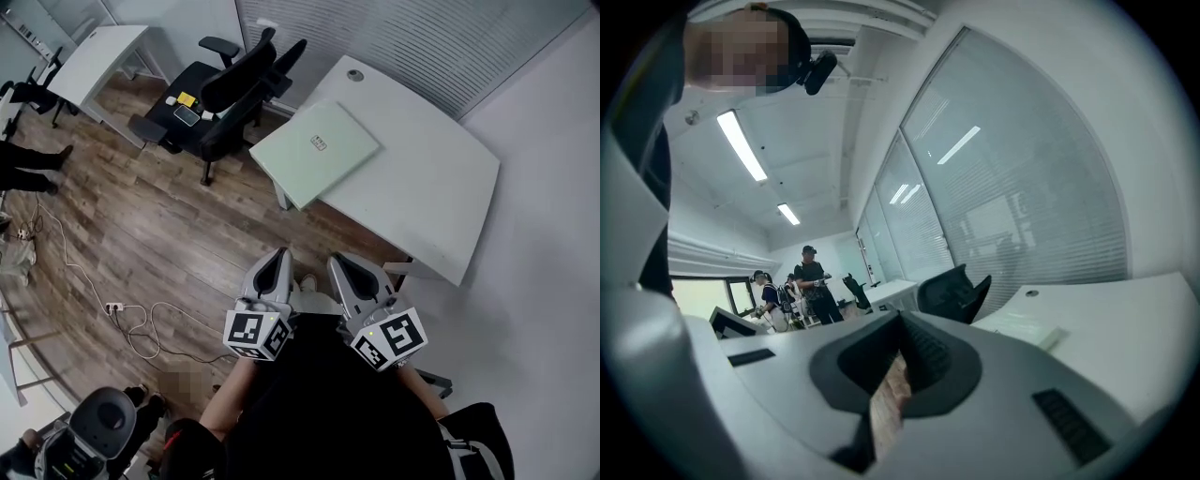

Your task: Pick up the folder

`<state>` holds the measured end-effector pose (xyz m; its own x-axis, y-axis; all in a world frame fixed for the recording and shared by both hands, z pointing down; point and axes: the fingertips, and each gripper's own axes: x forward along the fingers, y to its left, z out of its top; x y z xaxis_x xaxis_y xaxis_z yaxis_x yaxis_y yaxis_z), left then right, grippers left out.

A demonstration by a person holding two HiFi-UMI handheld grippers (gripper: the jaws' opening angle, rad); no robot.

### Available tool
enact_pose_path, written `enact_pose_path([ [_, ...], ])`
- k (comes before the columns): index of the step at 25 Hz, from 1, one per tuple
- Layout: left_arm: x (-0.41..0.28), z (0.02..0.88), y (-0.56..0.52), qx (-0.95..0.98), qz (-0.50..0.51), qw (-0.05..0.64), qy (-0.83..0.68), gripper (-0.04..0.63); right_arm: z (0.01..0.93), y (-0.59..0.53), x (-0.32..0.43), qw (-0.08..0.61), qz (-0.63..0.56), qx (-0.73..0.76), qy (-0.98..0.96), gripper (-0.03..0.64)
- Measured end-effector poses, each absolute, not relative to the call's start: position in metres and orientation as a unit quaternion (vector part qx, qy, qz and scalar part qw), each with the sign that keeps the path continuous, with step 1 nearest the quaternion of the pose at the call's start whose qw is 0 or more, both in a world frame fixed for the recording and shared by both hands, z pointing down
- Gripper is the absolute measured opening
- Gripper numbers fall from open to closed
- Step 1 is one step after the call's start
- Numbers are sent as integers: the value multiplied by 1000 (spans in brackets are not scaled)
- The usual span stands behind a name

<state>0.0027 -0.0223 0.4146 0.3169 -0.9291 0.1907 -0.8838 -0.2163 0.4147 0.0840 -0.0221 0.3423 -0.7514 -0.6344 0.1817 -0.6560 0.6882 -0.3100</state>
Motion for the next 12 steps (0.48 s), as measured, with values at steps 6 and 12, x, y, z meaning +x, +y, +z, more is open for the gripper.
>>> enact_pose_path([
  [6,1,443,-38,770,-62,284,-569,5,353,-29,77,50,172,351,-919,-2],
  [12,1,480,-58,754,-84,375,-532,5,355,-48,60,56,168,356,-918,-3],
])
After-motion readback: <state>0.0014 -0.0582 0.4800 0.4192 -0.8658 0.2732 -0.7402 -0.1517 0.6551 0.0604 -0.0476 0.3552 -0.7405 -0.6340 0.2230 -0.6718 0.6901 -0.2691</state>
